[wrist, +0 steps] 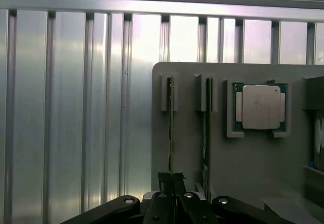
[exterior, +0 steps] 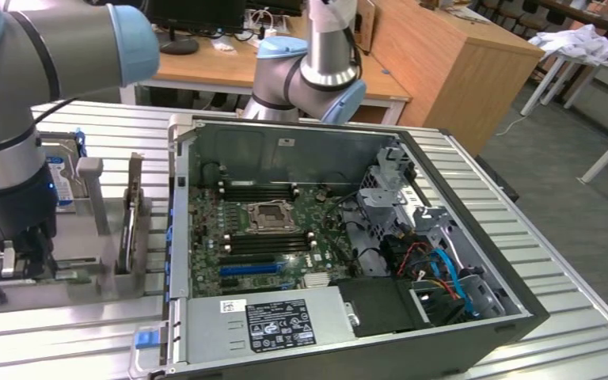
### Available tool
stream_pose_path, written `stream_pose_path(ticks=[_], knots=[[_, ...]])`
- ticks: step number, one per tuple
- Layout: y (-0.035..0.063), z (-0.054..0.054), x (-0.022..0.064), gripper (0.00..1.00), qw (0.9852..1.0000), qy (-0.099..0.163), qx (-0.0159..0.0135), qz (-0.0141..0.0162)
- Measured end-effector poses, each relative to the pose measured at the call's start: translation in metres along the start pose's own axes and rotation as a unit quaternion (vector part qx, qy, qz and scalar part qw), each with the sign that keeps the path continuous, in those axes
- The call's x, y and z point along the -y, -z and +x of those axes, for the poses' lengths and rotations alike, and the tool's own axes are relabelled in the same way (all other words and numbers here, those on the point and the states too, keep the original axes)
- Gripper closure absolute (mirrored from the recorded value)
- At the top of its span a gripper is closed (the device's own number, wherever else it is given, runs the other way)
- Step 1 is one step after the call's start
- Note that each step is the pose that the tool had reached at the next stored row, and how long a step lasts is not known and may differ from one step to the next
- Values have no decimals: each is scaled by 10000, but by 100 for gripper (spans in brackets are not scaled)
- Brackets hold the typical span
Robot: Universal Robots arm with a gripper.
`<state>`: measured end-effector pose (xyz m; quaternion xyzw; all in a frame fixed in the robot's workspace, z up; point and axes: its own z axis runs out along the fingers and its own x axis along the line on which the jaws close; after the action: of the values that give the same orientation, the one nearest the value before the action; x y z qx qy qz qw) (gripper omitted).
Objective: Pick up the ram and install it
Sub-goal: 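Pick up the ram and move it above insertion slot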
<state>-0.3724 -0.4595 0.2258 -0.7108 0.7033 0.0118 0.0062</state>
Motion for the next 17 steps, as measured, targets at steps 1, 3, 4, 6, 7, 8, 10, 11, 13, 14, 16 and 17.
stream_pose_path(ticks=[1, 3, 4, 6, 7, 8, 10, 11, 13, 14, 16, 17], knots=[[28, -1, 0, 88, 10000, 0, 0, 0], [87, -2, 0, 88, 10000, 0, 0, 0], [119, -3, -1, 88, 10000, 0, 0, 0], [184, -5, -1, 88, 10000, 0, 0, 0], [215, -5, -2, 88, 10000, 0, 0, -1], [246, -6, -2, 88, 10000, 0, 0, -1], [309, -8, -2, 88, 10000, 0, 0, 0], [342, -8, -2, 88, 10000, 0, 0, 0], [410, -10, -3, 88, 10000, 0, 0, 0], [443, -11, -3, 88, 10000, 0, 0, 0], [508, -13, -3, 88, 10000, 0, 0, 0], [541, -13, -3, 88, 10000, 0, 0, 0]])
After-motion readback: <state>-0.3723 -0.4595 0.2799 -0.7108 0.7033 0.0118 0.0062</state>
